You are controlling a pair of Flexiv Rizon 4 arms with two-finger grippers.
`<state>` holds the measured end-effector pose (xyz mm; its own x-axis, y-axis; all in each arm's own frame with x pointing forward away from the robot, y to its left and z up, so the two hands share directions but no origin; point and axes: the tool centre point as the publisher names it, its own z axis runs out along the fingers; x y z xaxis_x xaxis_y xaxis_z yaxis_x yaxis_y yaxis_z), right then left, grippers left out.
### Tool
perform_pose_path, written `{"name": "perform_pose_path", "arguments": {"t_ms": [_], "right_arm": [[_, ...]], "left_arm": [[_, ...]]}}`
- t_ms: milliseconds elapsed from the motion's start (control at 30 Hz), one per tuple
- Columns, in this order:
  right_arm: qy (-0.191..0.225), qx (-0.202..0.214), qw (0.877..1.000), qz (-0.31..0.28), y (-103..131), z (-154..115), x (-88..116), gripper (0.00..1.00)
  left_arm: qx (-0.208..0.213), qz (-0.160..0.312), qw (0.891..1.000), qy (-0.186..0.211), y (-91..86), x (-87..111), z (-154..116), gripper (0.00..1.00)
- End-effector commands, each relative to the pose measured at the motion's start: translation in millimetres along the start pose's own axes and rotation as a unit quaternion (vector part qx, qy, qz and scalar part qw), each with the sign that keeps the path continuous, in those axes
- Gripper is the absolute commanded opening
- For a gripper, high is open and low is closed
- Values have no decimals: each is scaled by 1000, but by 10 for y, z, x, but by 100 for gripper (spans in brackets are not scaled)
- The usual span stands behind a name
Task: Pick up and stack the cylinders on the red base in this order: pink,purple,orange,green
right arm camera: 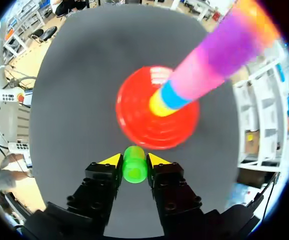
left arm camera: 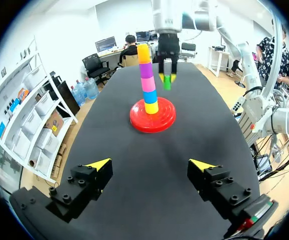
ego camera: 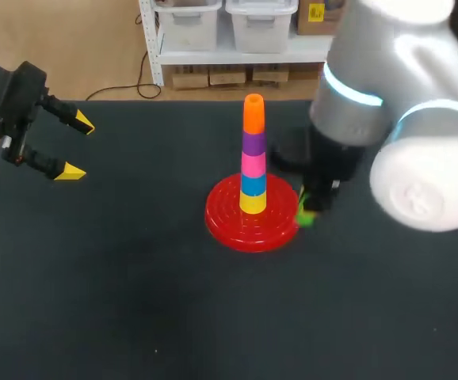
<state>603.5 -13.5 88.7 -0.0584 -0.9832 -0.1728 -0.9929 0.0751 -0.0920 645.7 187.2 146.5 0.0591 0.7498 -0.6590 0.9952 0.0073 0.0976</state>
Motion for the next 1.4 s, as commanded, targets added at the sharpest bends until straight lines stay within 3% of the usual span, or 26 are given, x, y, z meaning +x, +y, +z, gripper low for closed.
{"name": "perform_pose_path", "arguments": {"t_ms": [33, 267, 333, 500, 667, 833, 1033, 1400], "right_arm": [[-11, 16, 1000, -6, -136, -717, 60, 0], [-18, 47, 998, -48, -530, -1510, -97, 0], [-26, 38, 997, -56, -596, -1711, -176, 0], [-43, 51, 995, -79, -775, -2029, -381, 0], [-41, 54, 991, -111, -799, -2096, -613, 0], [-35, 36, 988, -144, -669, -1966, -799, 0], [-22, 7, 987, -162, -621, -1861, -861, 0], [9, -35, 981, -193, -525, -1938, -965, 0]], "left_arm": [[-1, 1, 1000, 0, -5, 7, 5, 100], [-1, 1, 1000, 0, -5, 7, 5, 100], [-1, 1, 1000, 0, -5, 7, 5, 100], [-1, 1, 1000, 0, -5, 7, 5, 100], [-1, 1, 1000, 0, -5, 7, 5, 100], [-1, 1, 1000, 0, -5, 7, 5, 100], [-1, 1, 1000, 0, -5, 7, 5, 100], [-1, 1, 1000, 0, -5, 7, 5, 100]]}}
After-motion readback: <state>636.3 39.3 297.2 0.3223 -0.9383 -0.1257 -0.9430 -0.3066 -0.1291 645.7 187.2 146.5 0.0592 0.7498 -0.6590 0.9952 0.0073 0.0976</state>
